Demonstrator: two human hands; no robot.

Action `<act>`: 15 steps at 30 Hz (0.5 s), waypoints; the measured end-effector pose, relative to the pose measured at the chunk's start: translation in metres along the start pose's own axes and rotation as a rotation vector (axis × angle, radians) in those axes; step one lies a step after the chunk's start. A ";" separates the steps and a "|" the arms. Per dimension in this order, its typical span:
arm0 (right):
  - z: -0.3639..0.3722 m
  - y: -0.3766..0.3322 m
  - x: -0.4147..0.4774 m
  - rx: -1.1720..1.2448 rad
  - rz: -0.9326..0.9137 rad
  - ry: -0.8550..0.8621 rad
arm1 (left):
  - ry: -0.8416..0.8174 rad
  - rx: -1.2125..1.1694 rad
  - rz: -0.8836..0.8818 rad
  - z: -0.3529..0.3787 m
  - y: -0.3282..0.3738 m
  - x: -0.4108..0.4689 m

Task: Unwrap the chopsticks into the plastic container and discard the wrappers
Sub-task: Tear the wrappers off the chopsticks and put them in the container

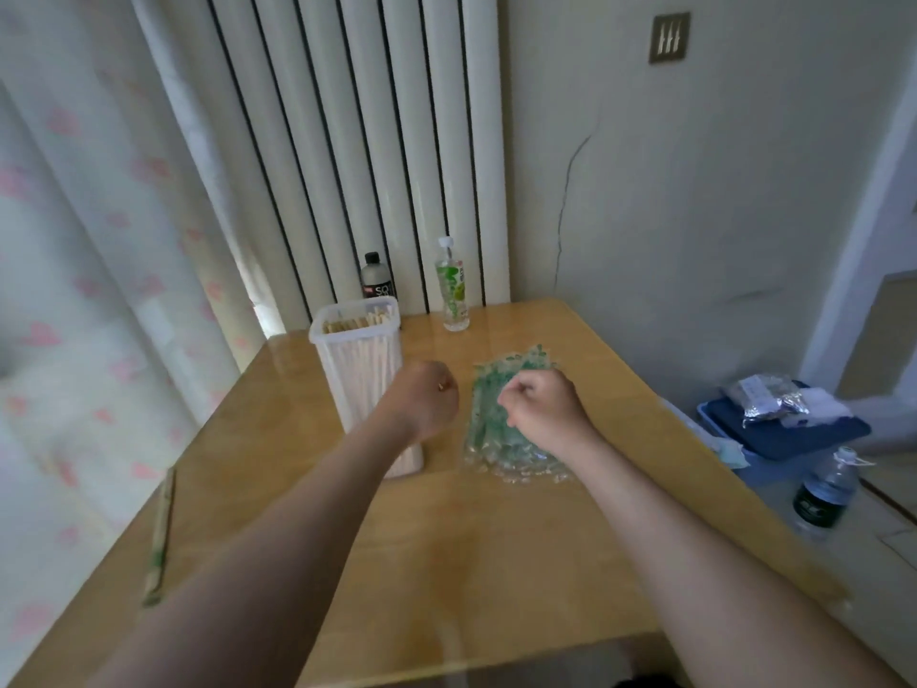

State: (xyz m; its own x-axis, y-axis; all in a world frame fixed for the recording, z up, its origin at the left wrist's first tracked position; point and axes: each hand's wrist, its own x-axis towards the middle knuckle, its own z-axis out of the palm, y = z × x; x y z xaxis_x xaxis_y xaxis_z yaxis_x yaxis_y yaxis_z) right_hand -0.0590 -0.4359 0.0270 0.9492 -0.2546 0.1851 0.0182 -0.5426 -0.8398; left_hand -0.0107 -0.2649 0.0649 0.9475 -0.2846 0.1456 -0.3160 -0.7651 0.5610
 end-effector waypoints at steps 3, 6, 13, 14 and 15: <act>0.035 -0.031 -0.016 -0.020 -0.069 -0.116 | 0.009 -0.050 -0.047 -0.018 -0.028 -0.027; 0.077 -0.052 -0.030 -0.054 -0.103 -0.228 | 0.013 -0.133 -0.162 -0.036 -0.068 -0.053; 0.183 -0.082 -0.058 -0.172 -0.102 -0.487 | 0.217 -0.130 -0.471 -0.083 -0.194 -0.109; 0.197 -0.083 -0.061 -0.187 -0.097 -0.513 | 0.248 -0.102 -0.525 -0.090 -0.210 -0.116; 0.209 -0.083 -0.064 -0.196 -0.085 -0.537 | 0.268 -0.078 -0.571 -0.096 -0.223 -0.122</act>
State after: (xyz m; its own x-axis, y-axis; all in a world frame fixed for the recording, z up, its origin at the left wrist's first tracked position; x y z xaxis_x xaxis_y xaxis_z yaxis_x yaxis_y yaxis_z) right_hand -0.0557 -0.2075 -0.0218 0.9743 0.2105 -0.0807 0.0910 -0.6948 -0.7134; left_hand -0.0512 -0.0039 -0.0001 0.9480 0.3181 -0.0013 0.2379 -0.7062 0.6669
